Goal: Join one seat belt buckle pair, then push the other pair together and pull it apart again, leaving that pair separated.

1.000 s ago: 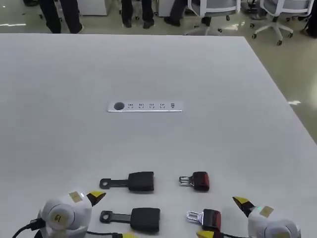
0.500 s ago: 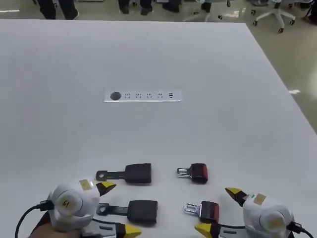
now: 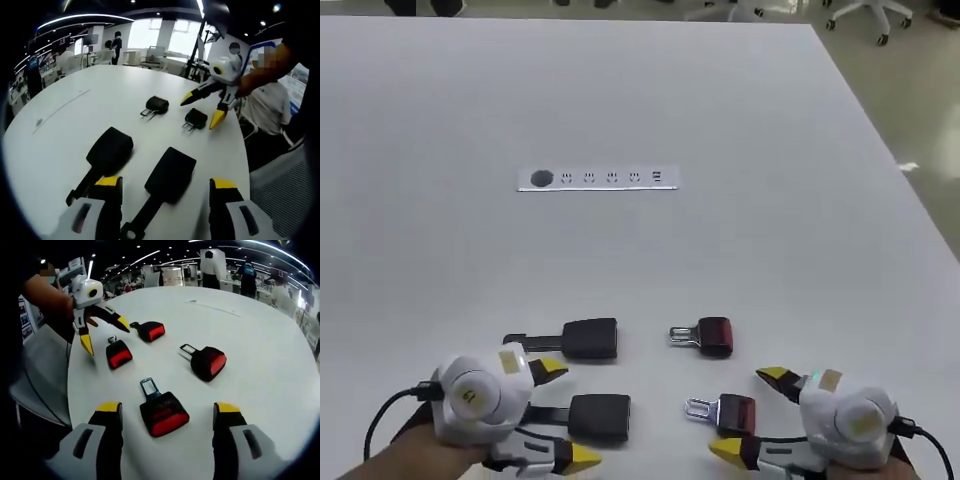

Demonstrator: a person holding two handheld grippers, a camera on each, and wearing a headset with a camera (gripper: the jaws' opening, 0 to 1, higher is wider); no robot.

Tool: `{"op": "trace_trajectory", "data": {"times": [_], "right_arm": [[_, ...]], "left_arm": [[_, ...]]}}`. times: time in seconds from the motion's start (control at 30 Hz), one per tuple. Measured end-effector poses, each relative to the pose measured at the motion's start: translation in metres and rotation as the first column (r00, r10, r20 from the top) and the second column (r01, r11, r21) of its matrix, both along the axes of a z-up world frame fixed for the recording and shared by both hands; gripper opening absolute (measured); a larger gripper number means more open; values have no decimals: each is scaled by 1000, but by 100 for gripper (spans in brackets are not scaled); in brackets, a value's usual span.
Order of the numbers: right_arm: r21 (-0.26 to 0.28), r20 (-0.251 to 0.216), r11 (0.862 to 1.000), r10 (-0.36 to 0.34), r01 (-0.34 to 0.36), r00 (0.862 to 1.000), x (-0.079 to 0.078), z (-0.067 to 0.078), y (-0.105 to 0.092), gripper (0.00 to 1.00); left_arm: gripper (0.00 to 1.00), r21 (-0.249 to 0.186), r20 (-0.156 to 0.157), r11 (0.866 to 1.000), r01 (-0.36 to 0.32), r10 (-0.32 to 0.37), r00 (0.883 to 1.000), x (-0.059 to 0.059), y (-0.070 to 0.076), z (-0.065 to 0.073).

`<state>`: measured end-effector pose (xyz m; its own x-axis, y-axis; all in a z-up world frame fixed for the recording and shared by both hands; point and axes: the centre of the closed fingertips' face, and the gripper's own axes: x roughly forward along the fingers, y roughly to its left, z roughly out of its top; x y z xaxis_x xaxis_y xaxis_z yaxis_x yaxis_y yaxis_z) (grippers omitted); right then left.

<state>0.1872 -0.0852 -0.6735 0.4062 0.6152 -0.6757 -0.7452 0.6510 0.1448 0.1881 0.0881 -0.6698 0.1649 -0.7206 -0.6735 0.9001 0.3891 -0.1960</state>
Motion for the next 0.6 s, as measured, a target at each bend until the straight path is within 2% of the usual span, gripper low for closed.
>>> {"op": "trace_trajectory", "data": {"times": [0.2,0.27,0.37,0.6], "right_arm": [[-15,-19,998,60,-60,998,-4,-7,2,66],[-14,-28,997,75,-76,997,-5,-9,4,64],[-36,-20,992,122,-123,992,-5,-12,4,62],[-38,-39,984,172,-174,984,-4,-16,7,51]], "left_arm": [[68,30,6,998,50,-51,999,1,-6,-2],[66,34,-1,998,60,-60,998,0,-8,-2],[62,44,9,995,85,-85,996,-2,-8,-5],[55,62,22,991,118,-120,993,-4,-9,-10]]}}
